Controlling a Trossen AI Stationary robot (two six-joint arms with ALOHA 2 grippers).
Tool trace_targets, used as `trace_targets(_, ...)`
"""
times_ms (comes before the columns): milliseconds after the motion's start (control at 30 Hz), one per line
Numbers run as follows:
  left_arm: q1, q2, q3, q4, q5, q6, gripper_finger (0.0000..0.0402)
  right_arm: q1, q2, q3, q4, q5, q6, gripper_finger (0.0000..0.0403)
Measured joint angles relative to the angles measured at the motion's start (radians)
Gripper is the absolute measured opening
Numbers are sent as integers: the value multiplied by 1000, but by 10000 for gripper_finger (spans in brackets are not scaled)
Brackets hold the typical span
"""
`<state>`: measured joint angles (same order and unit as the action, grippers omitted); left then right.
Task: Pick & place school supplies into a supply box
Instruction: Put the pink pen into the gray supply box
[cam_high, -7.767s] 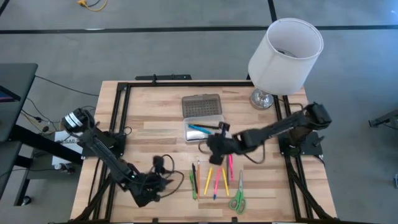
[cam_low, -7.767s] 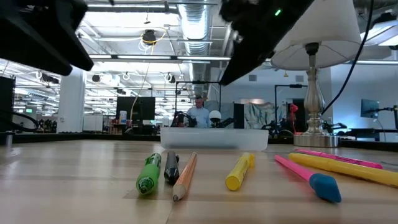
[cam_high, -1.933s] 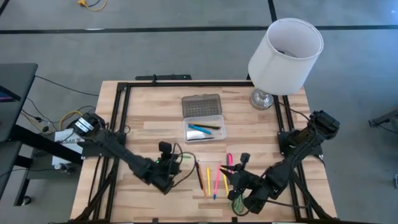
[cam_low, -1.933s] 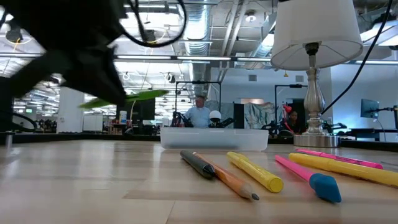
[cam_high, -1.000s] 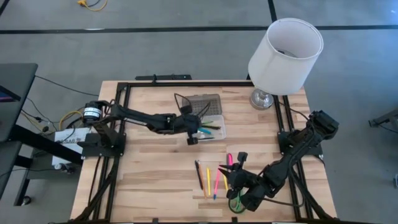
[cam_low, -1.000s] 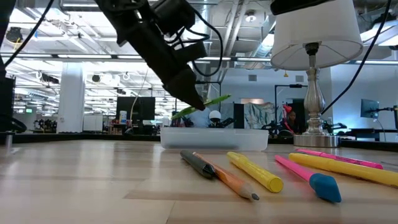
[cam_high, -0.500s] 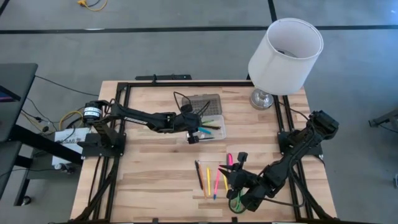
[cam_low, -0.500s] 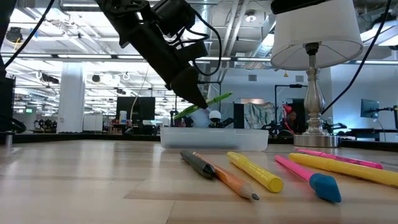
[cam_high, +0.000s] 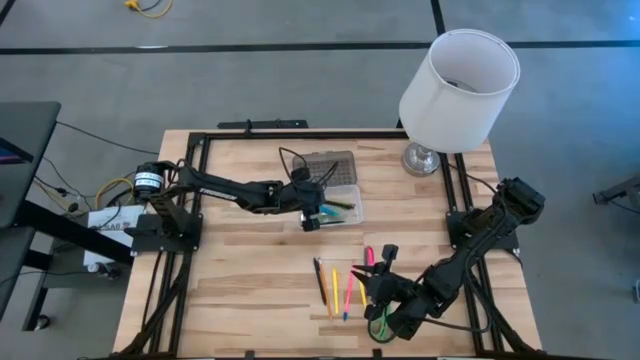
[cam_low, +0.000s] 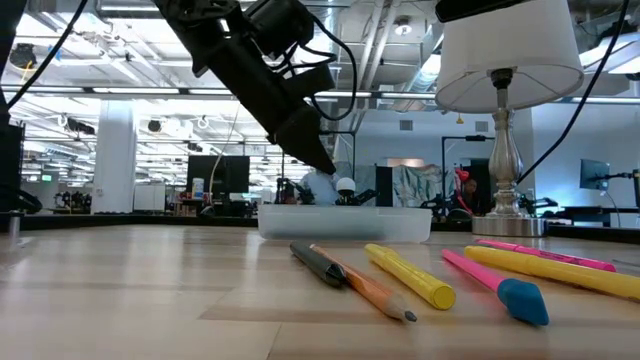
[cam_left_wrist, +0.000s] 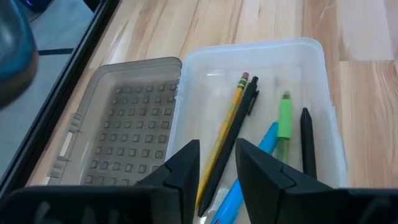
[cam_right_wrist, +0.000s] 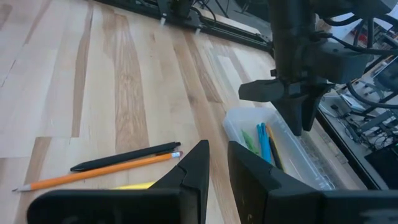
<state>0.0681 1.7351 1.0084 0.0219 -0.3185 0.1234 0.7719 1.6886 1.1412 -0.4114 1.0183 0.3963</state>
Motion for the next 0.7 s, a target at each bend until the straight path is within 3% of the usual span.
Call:
trace_targets(333, -185, -75, 0, -207, -26, 3, 100, 0, 0, 0, -7, -54, 90, 54)
trace_targets(500, -353, -94, -5, -330, -78, -102, 100, -3, 0, 0, -94, -133, 335, 54)
trace_targets(700, -548, -94, -121, -294, -208, -239, 100, -27, 6, 0, -267, -209, 678, 54)
